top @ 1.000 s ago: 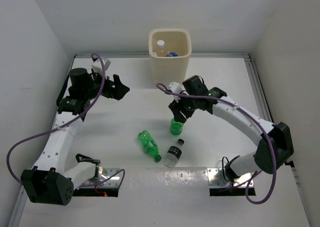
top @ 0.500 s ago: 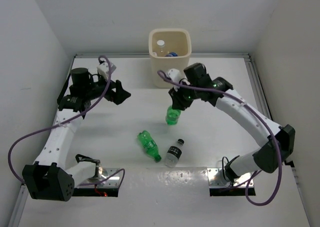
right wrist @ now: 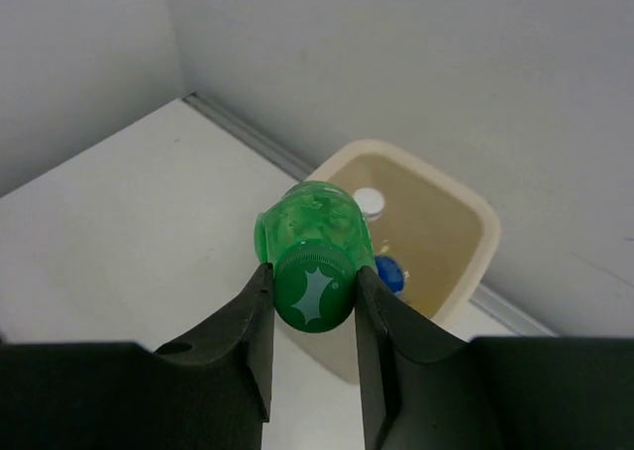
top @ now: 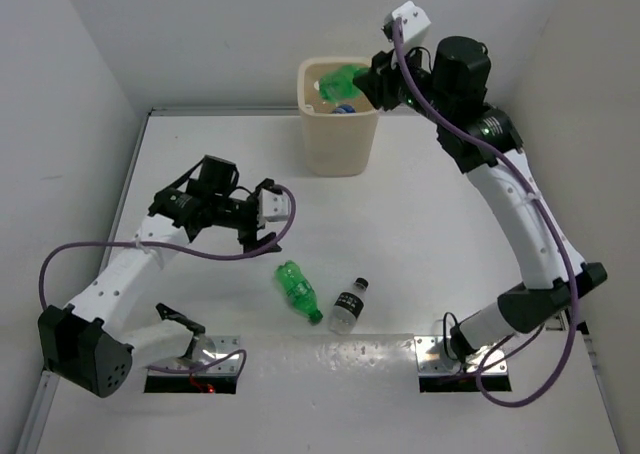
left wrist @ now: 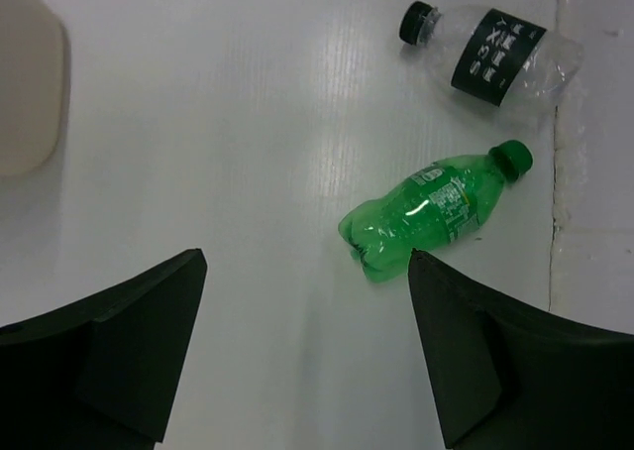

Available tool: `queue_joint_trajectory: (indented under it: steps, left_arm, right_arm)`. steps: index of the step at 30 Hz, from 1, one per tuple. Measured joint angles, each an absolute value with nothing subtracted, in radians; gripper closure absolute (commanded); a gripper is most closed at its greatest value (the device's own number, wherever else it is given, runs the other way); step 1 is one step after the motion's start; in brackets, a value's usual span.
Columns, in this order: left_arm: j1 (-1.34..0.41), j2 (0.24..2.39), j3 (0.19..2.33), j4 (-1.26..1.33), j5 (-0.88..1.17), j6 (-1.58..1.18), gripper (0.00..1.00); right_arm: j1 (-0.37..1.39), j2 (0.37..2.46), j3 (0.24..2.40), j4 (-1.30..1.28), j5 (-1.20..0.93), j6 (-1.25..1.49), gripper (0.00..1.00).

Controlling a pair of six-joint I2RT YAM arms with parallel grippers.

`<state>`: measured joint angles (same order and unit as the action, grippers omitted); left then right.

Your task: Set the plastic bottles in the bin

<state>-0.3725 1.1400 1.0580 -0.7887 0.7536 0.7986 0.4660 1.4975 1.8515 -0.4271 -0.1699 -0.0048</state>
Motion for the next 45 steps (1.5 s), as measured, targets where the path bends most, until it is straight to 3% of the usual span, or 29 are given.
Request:
queue_joint_trajectory:
  steps: [10, 11, 12, 13, 14, 16, 25, 33, 39, 45]
  left_arm:
    - [-0.573, 1.153, 0.996, -0.829, 0.649, 0.948, 0.07]
    - [-0.592, 1.159, 0.996, -0.829, 0.639, 0.960, 0.07]
    - [-0.609, 1.167, 0.995, -0.829, 0.631, 0.970, 0.07]
    - [-0.624, 1.176, 0.994, -0.828, 0.622, 0.979, 0.06]
    - [-0.640, 1.186, 0.989, -0.825, 0.613, 0.991, 0.06]
    - [-0.663, 1.208, 0.976, -0.821, 0.594, 1.017, 0.06]
    - [-0.751, 1.381, 0.915, -0.791, 0.499, 1.157, 0.06]
    - [-0.812, 1.474, 0.807, -0.752, 0.413, 1.277, 0.12]
    - [-0.855, 1.484, 0.769, -0.684, 0.368, 1.300, 0.46]
    - [-0.765, 1.393, 0.827, -0.686, 0.395, 1.250, 0.79]
  right_arm:
    - [0.371, 1.851, 1.949, -0.252, -0.026, -0.065, 1.00]
    - [0.366, 1.881, 1.957, -0.246, -0.017, -0.073, 0.90]
    - [0.364, 1.906, 1.965, -0.240, -0.004, -0.081, 0.74]
    - [0.361, 1.930, 1.971, -0.233, 0.004, -0.088, 0.40]
    - [0.358, 1.945, 1.972, -0.231, 0.010, -0.086, 0.26]
    - [0.356, 1.962, 1.974, -0.226, 0.022, -0.099, 0.14]
    - [0.348, 1.855, 1.986, -0.310, -0.019, -0.044, 0.13]
    - [0.276, 1.480, 1.881, -0.419, -0.068, 0.018, 0.13]
    - [0.218, 1.248, 1.677, -0.479, -0.089, 0.035, 0.15]
    - [0.188, 1.173, 1.447, -0.680, -0.159, 0.035, 0.15]
